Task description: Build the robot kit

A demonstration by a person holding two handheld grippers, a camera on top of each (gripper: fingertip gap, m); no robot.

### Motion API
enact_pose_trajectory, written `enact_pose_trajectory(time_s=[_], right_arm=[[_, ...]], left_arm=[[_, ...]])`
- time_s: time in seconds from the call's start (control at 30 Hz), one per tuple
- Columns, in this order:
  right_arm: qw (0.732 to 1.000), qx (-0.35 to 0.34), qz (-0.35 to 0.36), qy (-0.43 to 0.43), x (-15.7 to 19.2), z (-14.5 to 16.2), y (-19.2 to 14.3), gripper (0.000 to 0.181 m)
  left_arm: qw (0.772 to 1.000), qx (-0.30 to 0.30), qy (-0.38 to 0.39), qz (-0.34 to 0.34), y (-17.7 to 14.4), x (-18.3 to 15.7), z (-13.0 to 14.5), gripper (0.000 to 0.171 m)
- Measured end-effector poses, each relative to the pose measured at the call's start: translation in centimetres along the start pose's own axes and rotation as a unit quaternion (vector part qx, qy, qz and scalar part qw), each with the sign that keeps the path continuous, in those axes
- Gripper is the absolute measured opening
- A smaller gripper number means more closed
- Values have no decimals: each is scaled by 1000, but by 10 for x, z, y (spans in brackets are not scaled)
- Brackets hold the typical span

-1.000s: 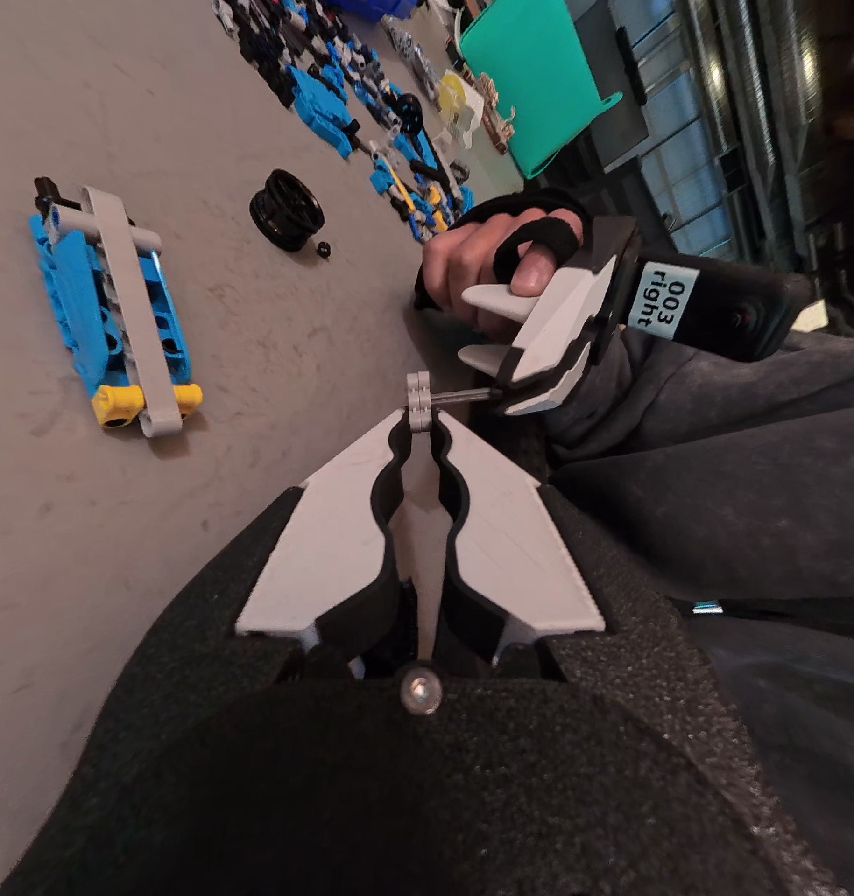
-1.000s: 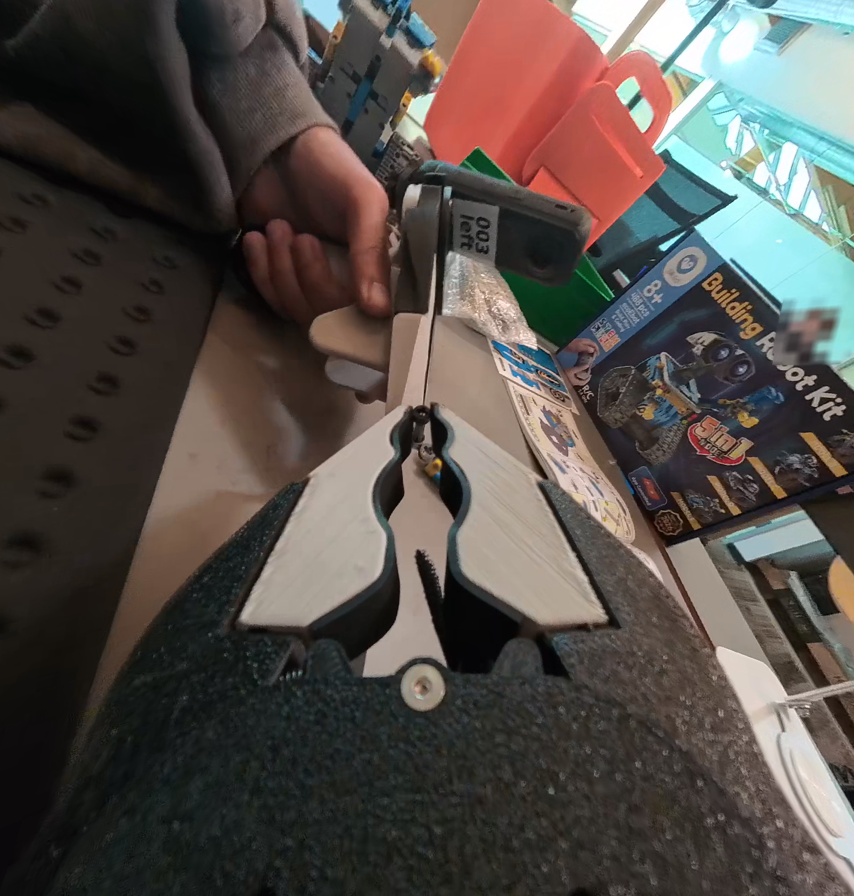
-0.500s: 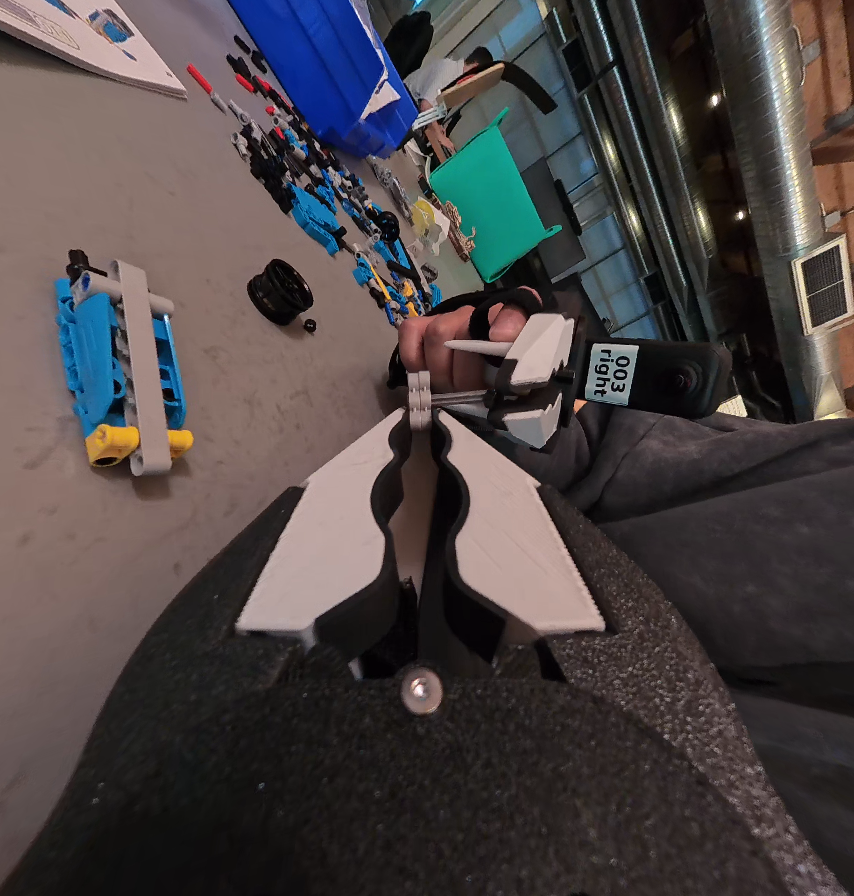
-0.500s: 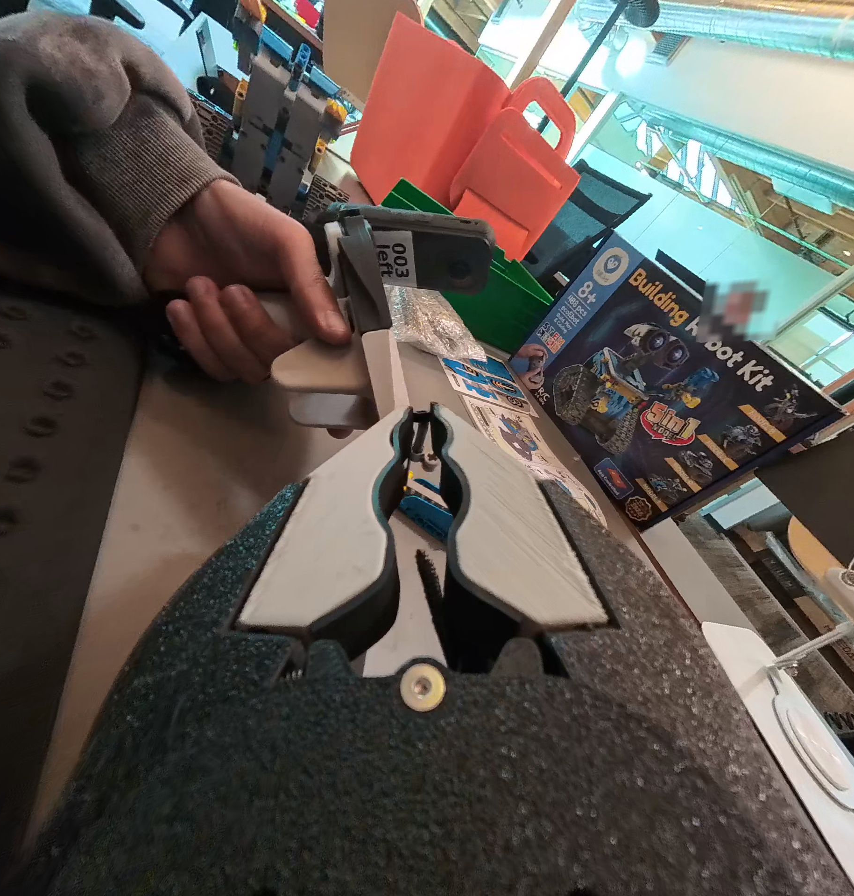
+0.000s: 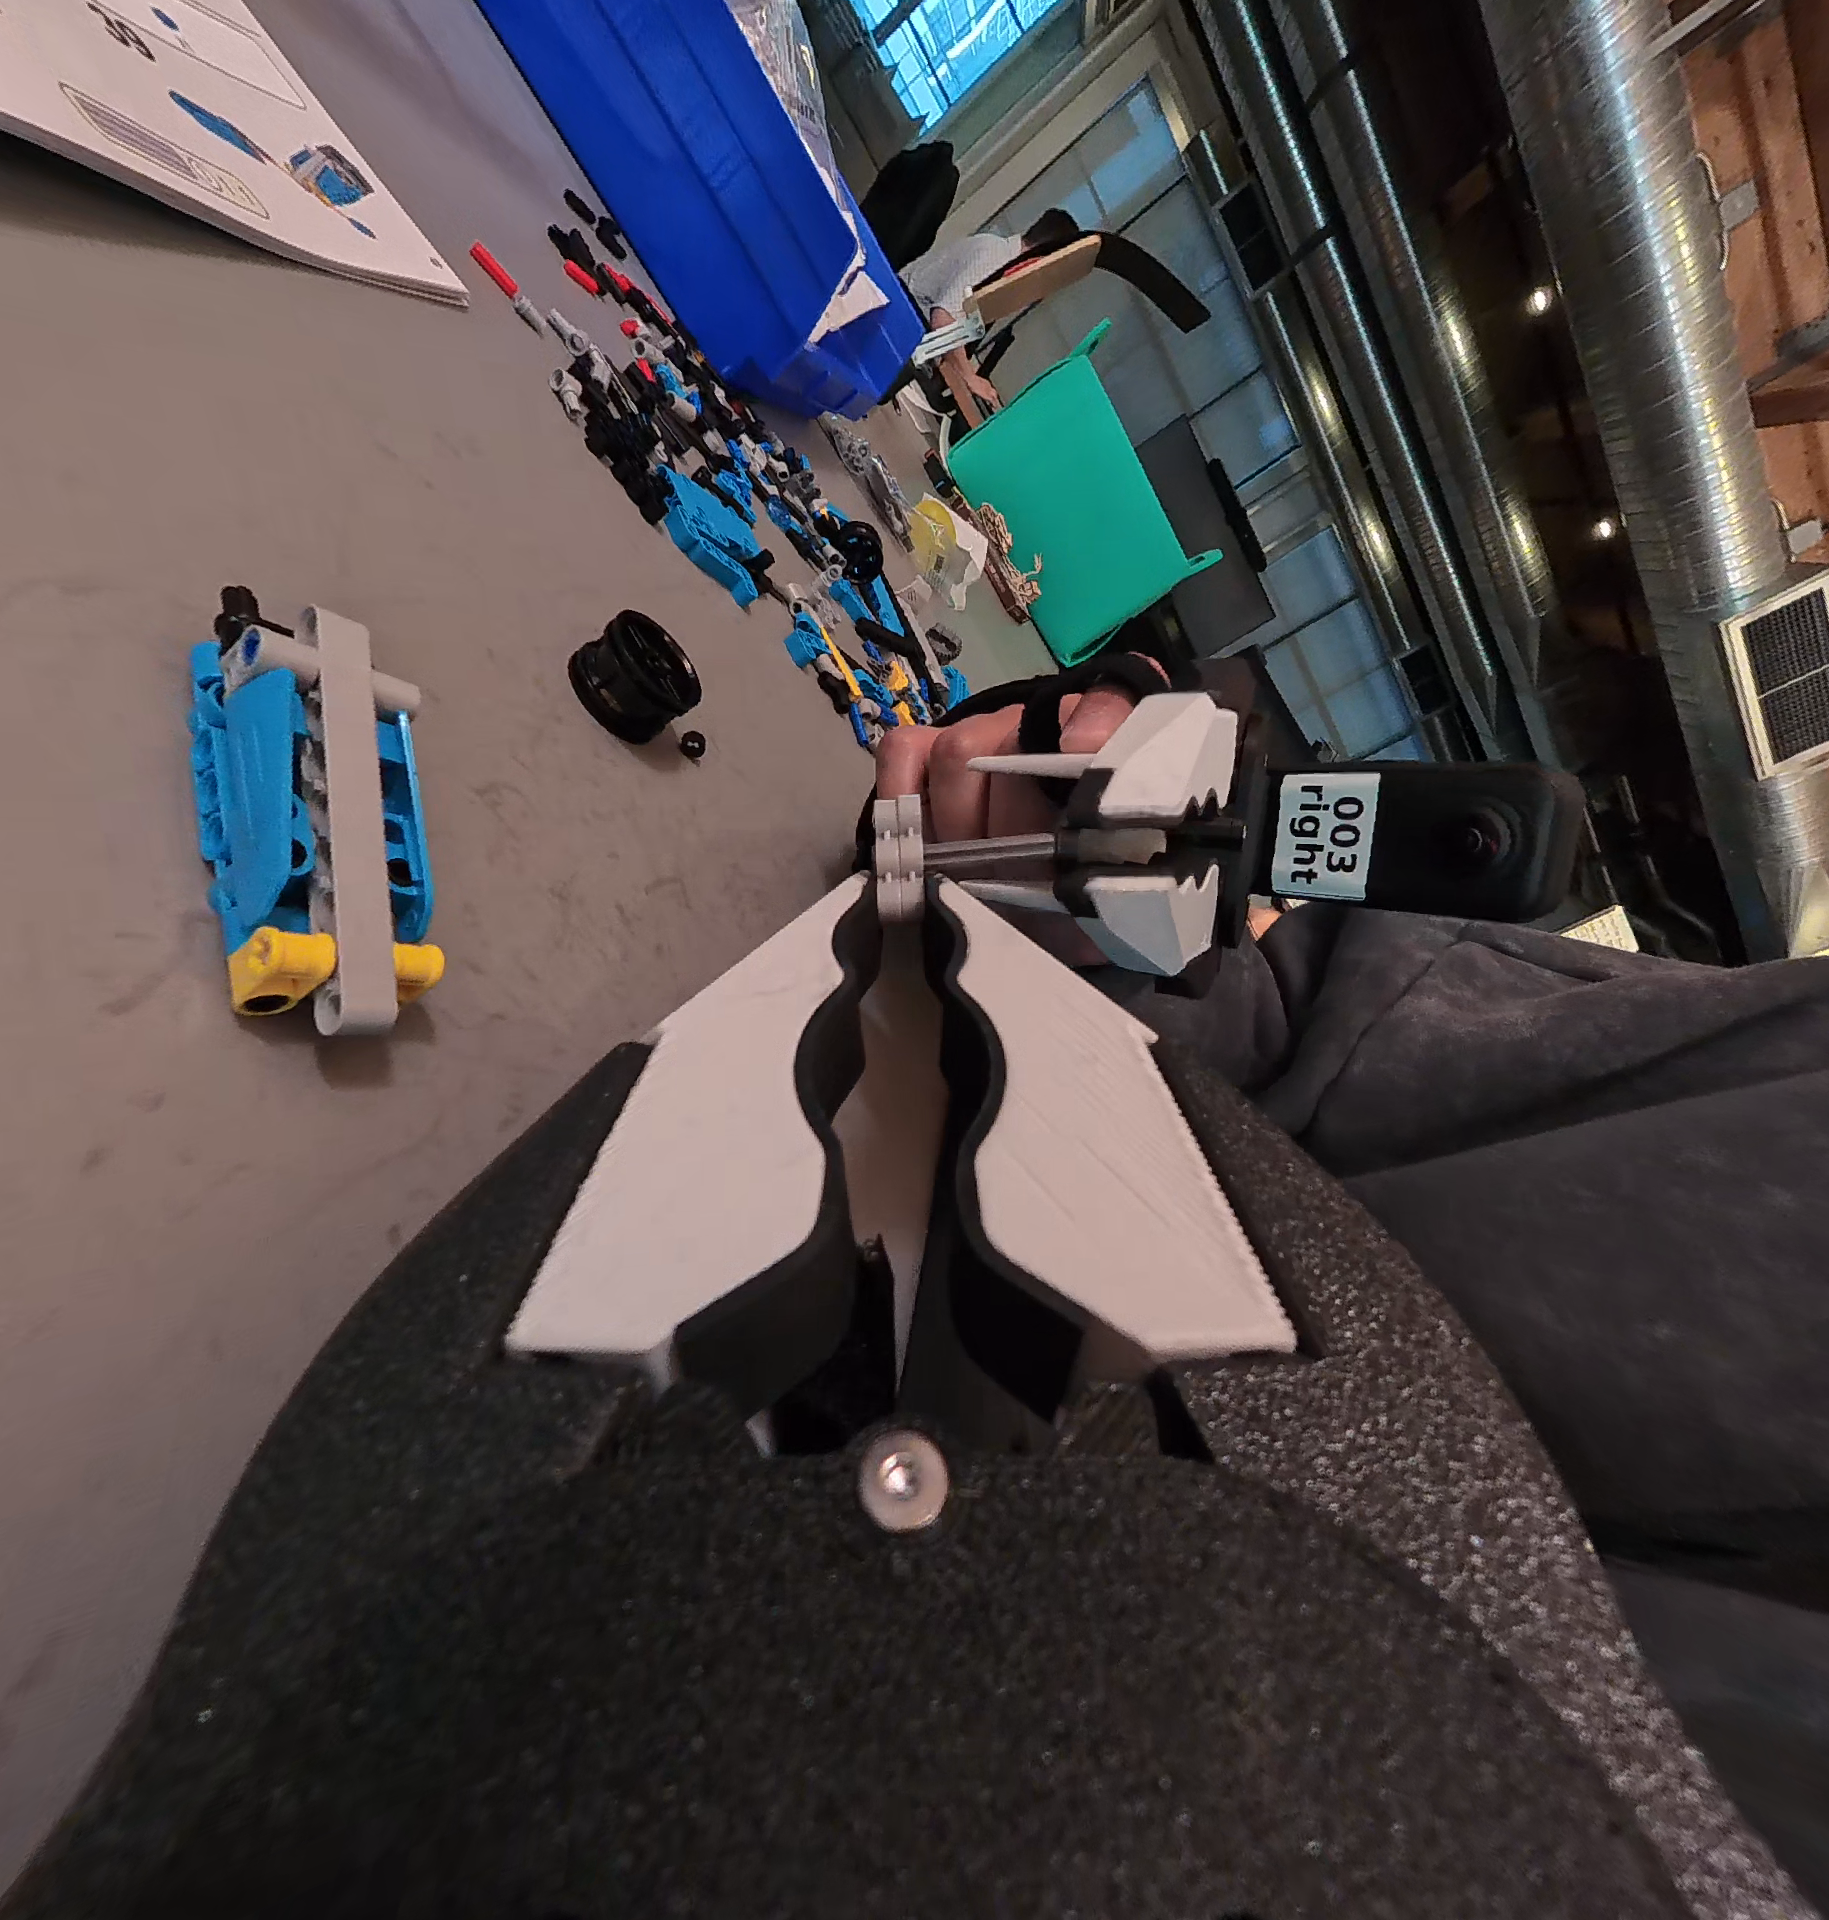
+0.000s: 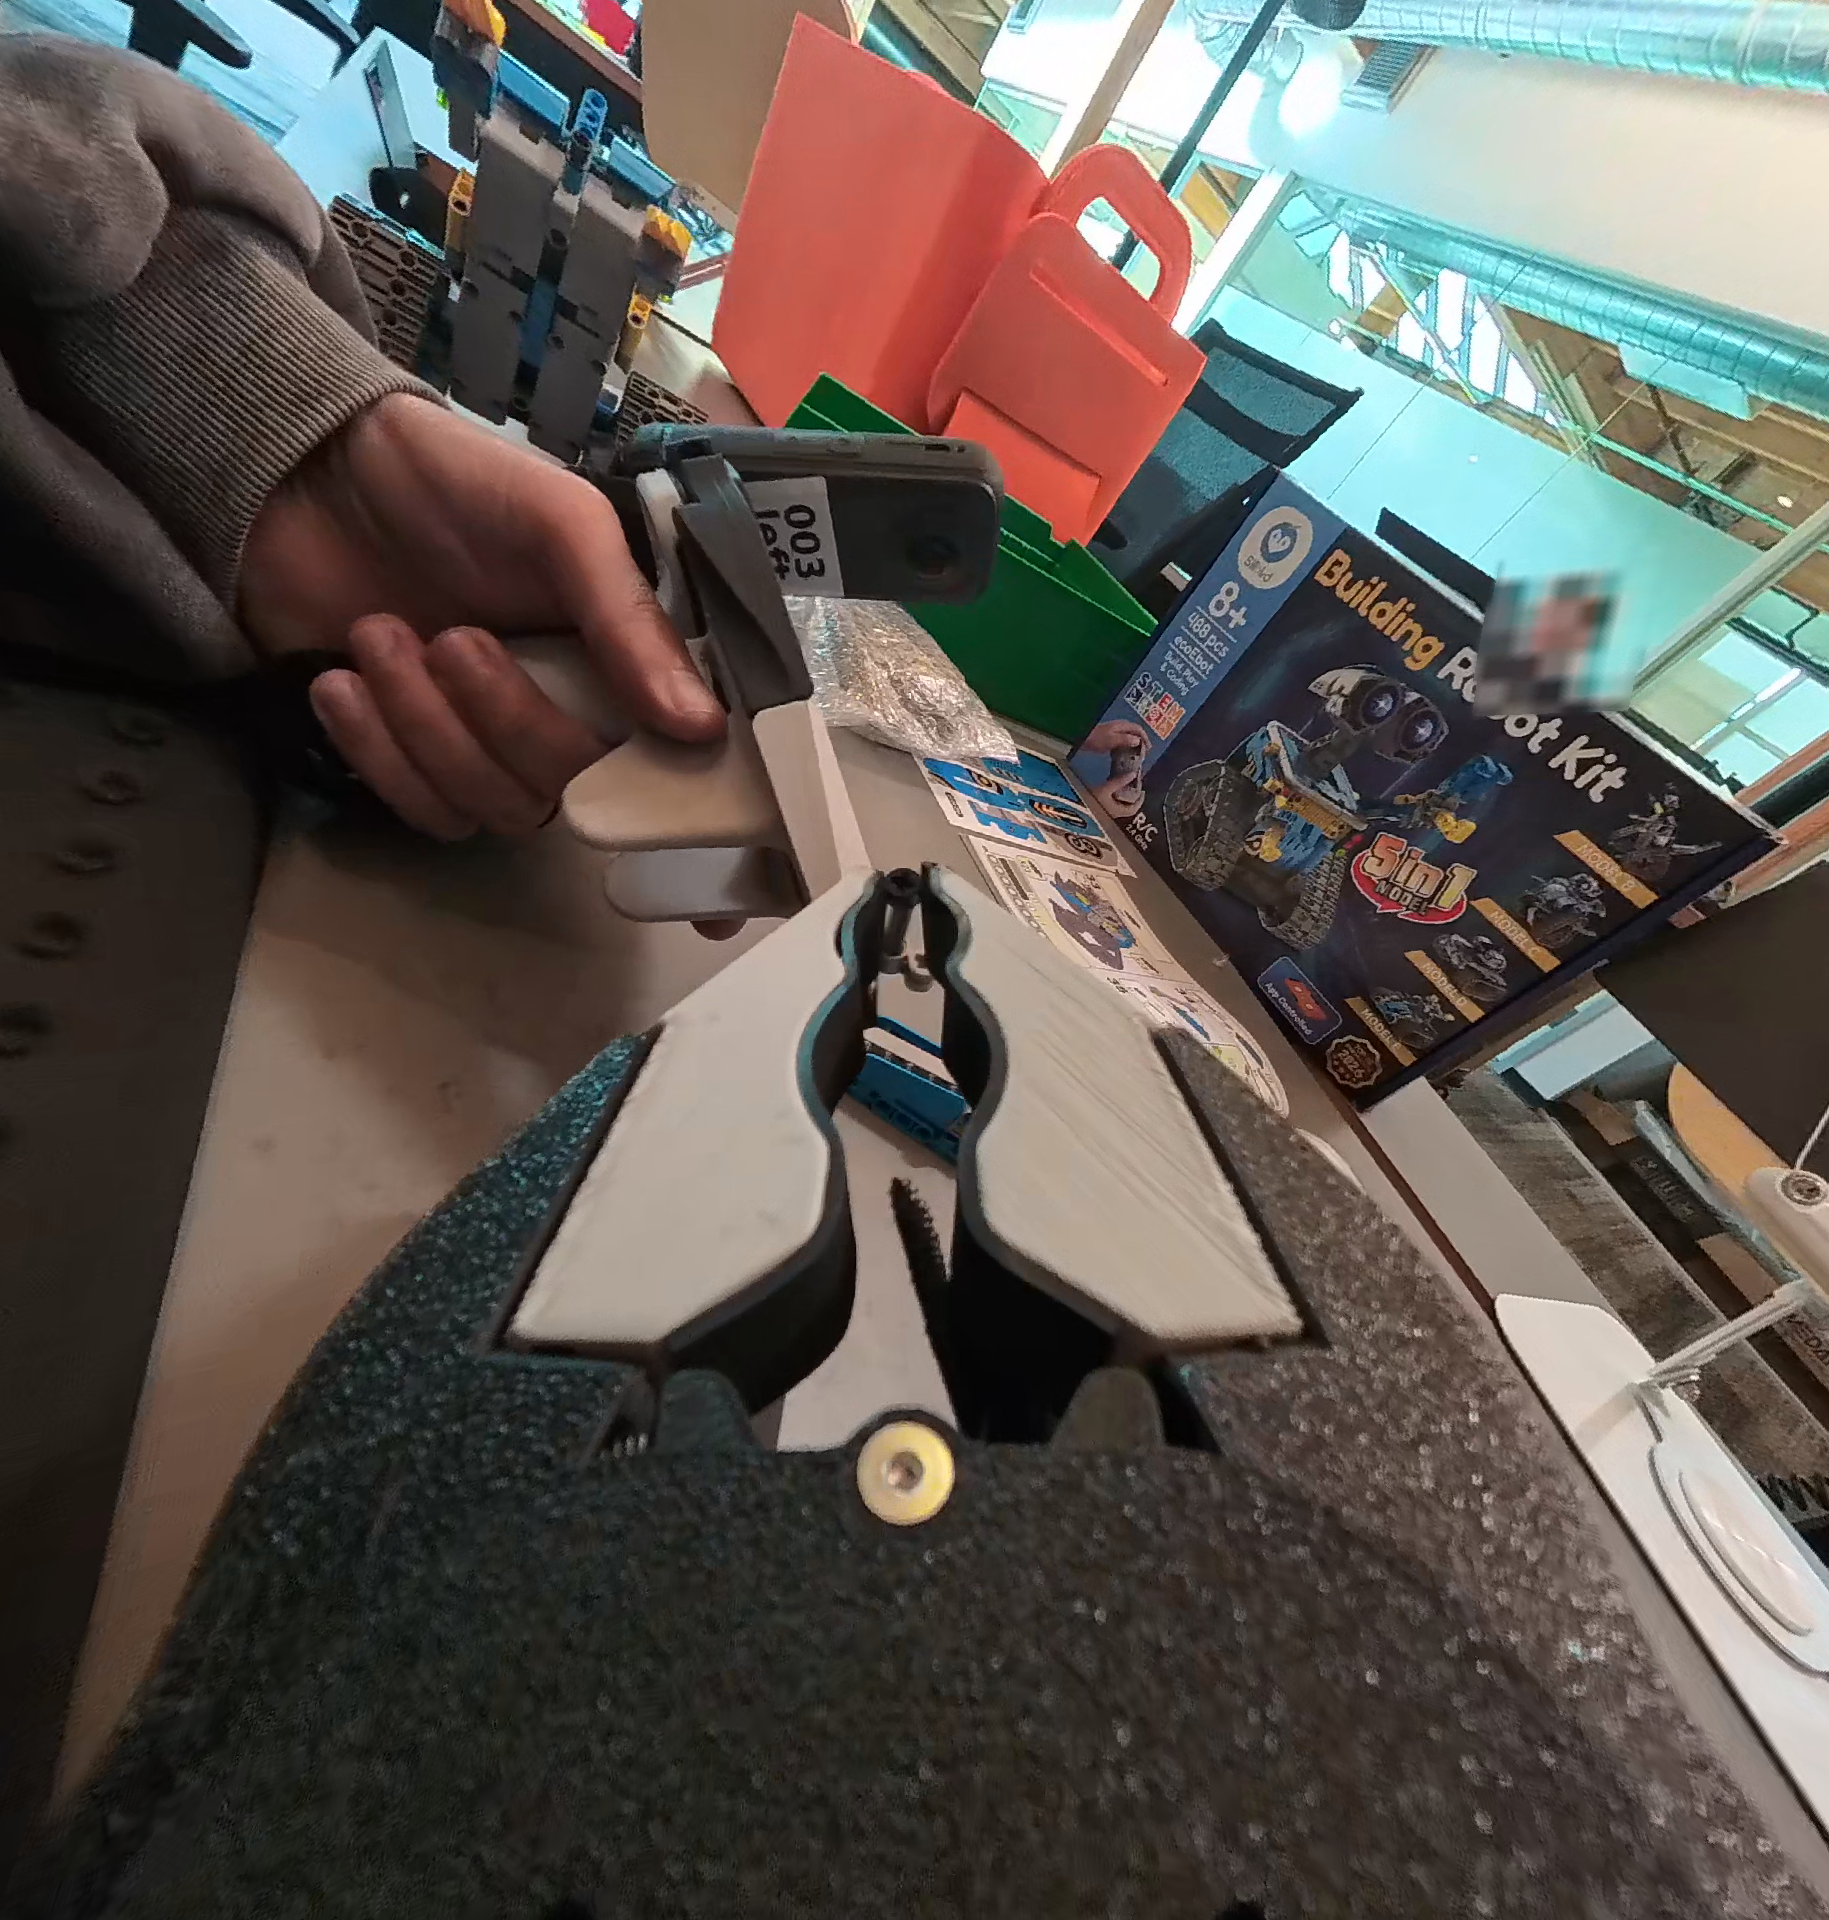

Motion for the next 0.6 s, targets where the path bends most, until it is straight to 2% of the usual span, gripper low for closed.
enact_pose_trajectory(time_s=[0.27,0.47,0.6], right_arm=[[997,2,-13,81,-5,-1,3,6],[997,13,12,75,-4,-5,5,6],[998,17,42,41,-1,-8,5,6]], left_arm=[[1000,-24,11,14,0,-3,-2,6],[999,-49,11,13,1,-3,-2,6],[997,-69,-7,27,3,-4,-2,6]])
Point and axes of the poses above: each gripper's, where its closed fingertips meet, y out along the fingers, z out of its underside, x = y × z across the jaws, the point moved 9 cm from there along -y, back along the fingers, and after that the axes turned 15 degrees about z, right-handed, at the moved point
